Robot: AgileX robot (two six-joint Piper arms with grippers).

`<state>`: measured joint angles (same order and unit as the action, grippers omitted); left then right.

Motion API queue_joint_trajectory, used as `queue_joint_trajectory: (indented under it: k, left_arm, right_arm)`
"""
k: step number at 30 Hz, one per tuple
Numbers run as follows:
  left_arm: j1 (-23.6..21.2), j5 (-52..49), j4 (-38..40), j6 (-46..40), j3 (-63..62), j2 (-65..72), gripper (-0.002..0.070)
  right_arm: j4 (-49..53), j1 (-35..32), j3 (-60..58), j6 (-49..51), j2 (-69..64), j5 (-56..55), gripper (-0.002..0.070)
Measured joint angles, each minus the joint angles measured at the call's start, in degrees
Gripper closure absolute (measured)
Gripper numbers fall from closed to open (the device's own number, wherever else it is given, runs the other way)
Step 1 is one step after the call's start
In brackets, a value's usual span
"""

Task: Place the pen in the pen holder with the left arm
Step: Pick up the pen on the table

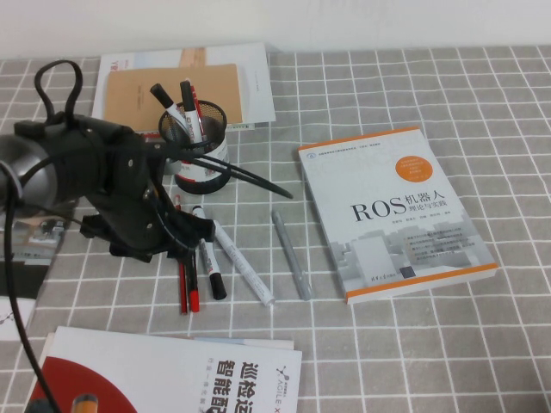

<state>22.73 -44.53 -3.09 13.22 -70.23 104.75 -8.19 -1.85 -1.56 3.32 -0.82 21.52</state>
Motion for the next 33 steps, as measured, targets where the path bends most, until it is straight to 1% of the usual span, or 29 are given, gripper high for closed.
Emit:
queue_joint_trajectory:
  k: [8,18,21,24,30,31,33]
  left_arm:
    - [-0.94,0.92,-0.36,0.1,-1.1,2.85,0.0323]
    - [-0.91,1.55,-0.36,0.1,-3.69,5.52,0.0323]
    - [-0.91,0.7,0.09,0.1,-4.6,6.37,0.0335]
    - [-0.91,0.01,0.06,0.1,-4.99,6.72,0.0398]
    - [-0.96,-0.82,-0.38,-1.52,-5.21,6.96,0.0618]
    - [-0.96,-0.81,-0.38,-1.98,-5.34,6.96,0.0637]
    - [-0.96,-1.19,-0.38,-2.74,-5.38,6.96,0.065]
  right_arm:
    - [0.0,0.0,0.0,0.0,0.0,0.0,0.0691]
    - [0.0,0.0,0.0,0.0,0.0,0.0,0.0691]
    - [0.0,0.0,0.0,0.0,0.0,0.0,0.0691]
    - [0.0,0.0,0.0,0.0,0.0,0.0,0.0691]
    - [0.0,0.0,0.0,0.0,0.0,0.0,0.0691]
    - [0.0,0.0,0.0,0.0,0.0,0.0,0.0692]
    - [0.0,0.0,0.0,0.0,0.0,0.0,0.0691]
